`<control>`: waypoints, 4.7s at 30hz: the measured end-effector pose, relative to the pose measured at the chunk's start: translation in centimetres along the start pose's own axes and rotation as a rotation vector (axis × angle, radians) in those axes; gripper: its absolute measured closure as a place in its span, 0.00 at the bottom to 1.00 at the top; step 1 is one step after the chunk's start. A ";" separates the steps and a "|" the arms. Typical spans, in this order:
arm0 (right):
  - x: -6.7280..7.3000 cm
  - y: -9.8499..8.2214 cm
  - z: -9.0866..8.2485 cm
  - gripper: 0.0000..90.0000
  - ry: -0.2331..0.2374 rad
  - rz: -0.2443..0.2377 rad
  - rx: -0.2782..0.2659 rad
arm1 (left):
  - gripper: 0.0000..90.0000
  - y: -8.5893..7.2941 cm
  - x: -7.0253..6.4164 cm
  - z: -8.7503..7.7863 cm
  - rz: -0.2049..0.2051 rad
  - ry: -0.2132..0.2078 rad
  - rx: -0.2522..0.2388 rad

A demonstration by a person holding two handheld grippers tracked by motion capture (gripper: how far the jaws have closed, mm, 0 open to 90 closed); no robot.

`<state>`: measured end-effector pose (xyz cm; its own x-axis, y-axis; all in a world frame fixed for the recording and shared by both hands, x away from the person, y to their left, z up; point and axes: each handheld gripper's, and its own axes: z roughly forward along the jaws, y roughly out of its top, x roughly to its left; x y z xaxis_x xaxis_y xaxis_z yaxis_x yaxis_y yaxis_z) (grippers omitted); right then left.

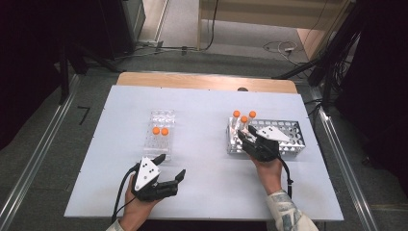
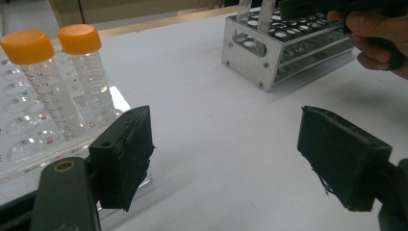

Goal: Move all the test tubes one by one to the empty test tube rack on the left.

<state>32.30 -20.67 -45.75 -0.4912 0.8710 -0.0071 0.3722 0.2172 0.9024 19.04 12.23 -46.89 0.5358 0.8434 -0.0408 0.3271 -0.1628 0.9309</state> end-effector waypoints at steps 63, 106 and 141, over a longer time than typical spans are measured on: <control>3.3 1.5 -6.5 0.80 0.191 -0.068 -0.082 | 0.20 0.0 -0.3 0.0 0.002 -0.007 -0.008; 13.9 -1.8 -3.6 0.80 0.455 -0.247 0.043 | 0.58 2.1 -2.6 -0.3 0.025 -0.160 -0.081; 13.8 -1.5 -3.4 0.36 0.487 -0.234 0.076 | 0.78 2.8 -1.5 -0.7 0.015 -0.127 -0.103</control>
<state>22.27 -10.52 -45.73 -0.8688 0.4950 0.0129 0.2563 0.4273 0.8670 18.60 10.84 -44.02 0.6363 0.7686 -0.0661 0.2400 -0.1158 0.9638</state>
